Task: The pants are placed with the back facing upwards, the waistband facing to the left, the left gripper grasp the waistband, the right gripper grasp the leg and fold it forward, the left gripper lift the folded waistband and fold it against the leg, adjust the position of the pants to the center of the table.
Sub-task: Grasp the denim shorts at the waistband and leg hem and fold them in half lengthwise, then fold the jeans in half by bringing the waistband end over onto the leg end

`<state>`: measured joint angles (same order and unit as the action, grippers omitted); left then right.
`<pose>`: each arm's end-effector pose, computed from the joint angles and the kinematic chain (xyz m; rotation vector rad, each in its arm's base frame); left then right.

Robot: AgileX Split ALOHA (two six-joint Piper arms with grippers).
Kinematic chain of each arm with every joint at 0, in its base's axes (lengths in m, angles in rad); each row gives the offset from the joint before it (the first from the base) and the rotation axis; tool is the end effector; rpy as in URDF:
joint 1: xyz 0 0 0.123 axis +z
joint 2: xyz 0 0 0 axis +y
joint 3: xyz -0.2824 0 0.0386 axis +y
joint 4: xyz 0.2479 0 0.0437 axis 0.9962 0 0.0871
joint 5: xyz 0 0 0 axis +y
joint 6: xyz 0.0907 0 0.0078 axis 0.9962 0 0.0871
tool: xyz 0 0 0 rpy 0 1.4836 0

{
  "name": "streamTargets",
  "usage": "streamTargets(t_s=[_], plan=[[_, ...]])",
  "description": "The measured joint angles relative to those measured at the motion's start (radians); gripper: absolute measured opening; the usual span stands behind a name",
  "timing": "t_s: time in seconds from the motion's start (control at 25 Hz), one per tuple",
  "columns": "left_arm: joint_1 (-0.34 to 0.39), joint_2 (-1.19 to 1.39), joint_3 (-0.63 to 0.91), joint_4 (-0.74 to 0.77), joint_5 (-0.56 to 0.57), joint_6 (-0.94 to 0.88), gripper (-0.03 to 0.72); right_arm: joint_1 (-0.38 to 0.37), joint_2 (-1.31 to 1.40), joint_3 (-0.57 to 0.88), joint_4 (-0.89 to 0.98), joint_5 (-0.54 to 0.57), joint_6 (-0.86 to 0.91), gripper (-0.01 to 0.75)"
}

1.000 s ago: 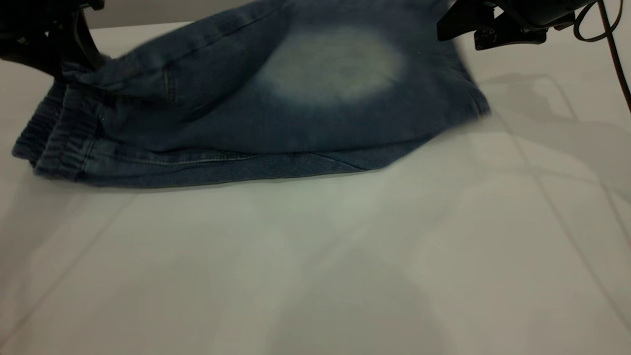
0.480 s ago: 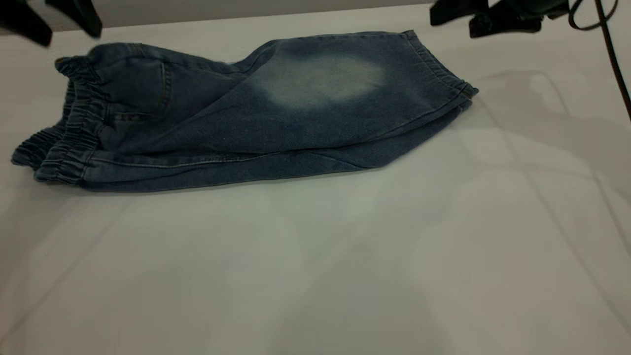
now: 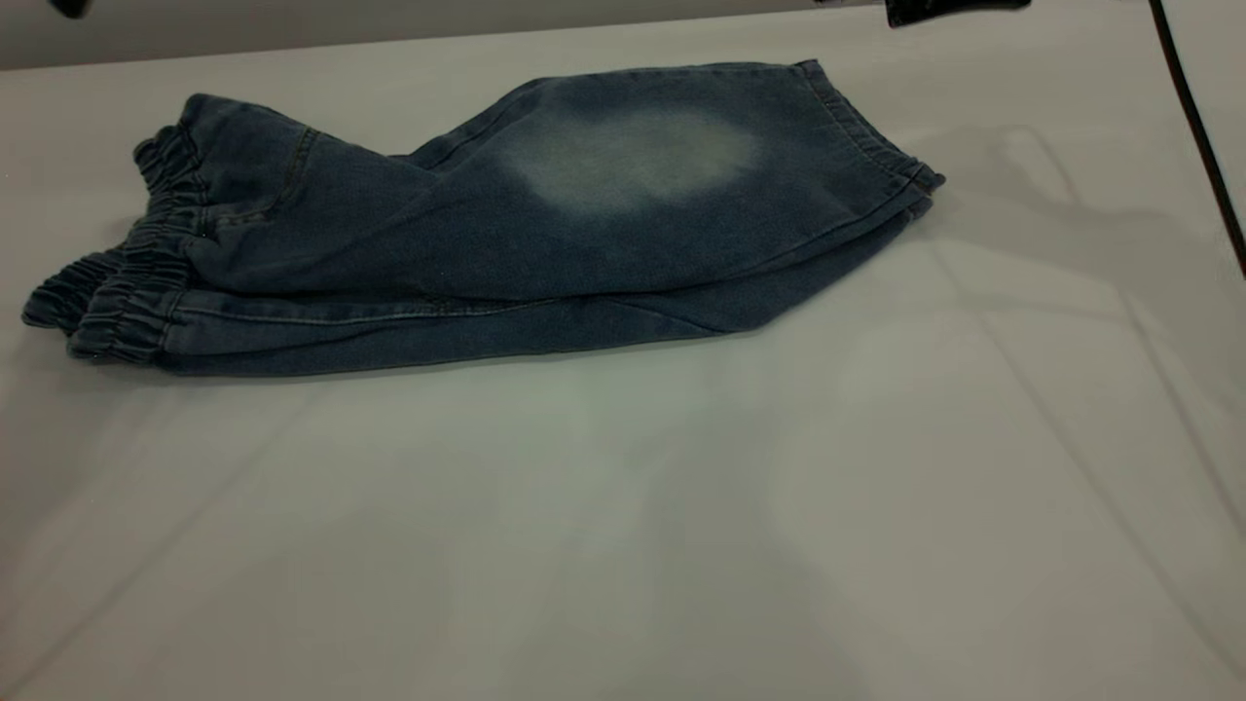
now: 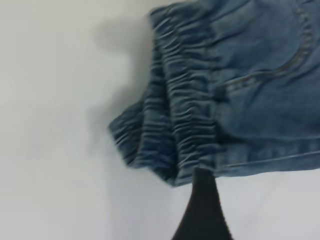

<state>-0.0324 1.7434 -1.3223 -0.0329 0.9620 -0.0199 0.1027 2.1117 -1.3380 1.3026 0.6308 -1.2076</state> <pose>0.3550 -0.0140 0.2455 -0.0037 2.8671 -0.0528 0.4265 0.0961 0.1457 -0.3482 2.3680 0.7996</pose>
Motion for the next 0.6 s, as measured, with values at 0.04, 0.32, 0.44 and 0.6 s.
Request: streamTargets(t_s=[0.04,0.32,0.44,0.6], plan=[[0.0,-0.01,0.011,0.021,-0.001,-0.021,0.507,0.006,-0.005,-0.016,-0.044,0.014,0.042,0.494],[0.0,-0.083,0.118,0.156,-0.035,-0.149,0.507,0.009,-0.098,-0.135,-0.36,0.08,0.368,0.494],[0.0,-0.082,0.163,0.17,-0.075,-0.17,0.507,0.016,-0.123,-0.193,-0.508,0.148,0.523,0.494],[0.0,-0.081,0.239,0.172,-0.166,-0.183,0.507,0.039,-0.123,-0.251,-0.681,0.209,0.705,0.494]])
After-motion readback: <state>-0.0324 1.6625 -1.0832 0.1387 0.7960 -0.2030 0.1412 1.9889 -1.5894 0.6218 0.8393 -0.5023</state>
